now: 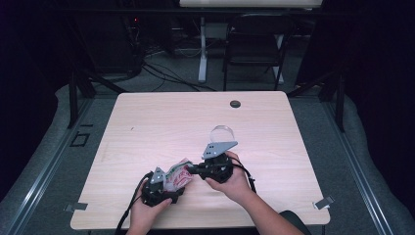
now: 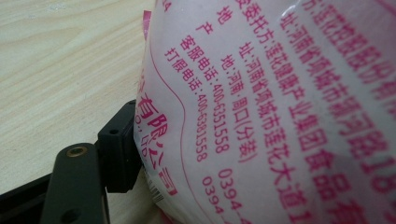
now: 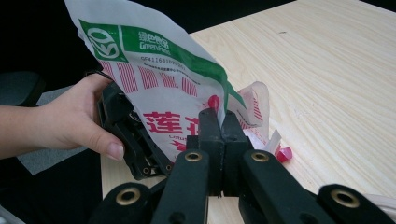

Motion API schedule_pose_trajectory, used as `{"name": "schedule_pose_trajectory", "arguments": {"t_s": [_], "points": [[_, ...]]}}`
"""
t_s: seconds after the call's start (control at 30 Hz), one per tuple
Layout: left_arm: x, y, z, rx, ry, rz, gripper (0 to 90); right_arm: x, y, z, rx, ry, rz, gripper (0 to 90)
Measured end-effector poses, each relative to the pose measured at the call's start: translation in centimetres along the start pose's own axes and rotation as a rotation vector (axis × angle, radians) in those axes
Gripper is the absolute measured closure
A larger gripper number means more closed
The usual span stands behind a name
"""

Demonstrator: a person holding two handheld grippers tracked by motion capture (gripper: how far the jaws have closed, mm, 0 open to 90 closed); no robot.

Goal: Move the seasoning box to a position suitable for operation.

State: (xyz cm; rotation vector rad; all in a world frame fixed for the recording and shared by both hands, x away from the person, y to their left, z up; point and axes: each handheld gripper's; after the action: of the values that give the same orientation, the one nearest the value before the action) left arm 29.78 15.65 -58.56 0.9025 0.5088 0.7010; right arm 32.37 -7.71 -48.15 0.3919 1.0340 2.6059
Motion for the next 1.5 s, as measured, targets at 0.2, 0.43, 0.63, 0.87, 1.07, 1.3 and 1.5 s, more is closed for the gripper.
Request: {"name": "schedule_pose_trajectory", "arguments": {"t_s": [0.2, 0.43, 0.63, 0.87, 1.07, 1.3, 1.5], "points": [[-0.06, -0.22, -0.06, -0.010, -0.024, 0.020, 28.9, 0.08, -0.11, -0.01, -0.002, 0.002, 0.001, 90.0], [-0.18, -0.29, -0.01, -0.005, -0.034, 0.039, 27.0, 0.16, -0.14, -0.01, 0.001, 0.006, -0.003, 90.0], [-0.72, -0.49, 0.09, 0.015, -0.064, 0.073, 22.7, 0.18, -0.25, -0.03, 0.010, 0.010, -0.001, 90.0], [-0.69, -0.56, 0.17, 0.031, -0.054, 0.083, 15.1, 0.22, -0.34, -0.08, 0.003, 0.006, 0.002, 90.0], [-0.64, -0.54, 0.17, 0.030, -0.051, 0.078, 15.8, 0.24, -0.36, -0.08, 0.001, 0.005, 0.004, 90.0], [-0.59, -0.43, 0.07, 0.010, -0.045, 0.083, 23.0, 0.32, -0.32, -0.11, -0.003, 0.004, 0.001, 90.0], [-0.61, -0.32, -0.05, -0.007, -0.033, 0.086, 36.2, 0.28, -0.34, -0.14, -0.005, 0.002, 0.006, 90.0]]}}
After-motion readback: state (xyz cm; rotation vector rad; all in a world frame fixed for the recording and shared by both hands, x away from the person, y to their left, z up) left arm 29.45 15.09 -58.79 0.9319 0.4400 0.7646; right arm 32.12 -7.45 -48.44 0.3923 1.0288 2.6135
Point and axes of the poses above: each handheld gripper's, and its own axes: y roughly backward along the jaws, z roughly out of its top, x roughly to its left, and after that the axes turned 14 degrees about x, right-handed
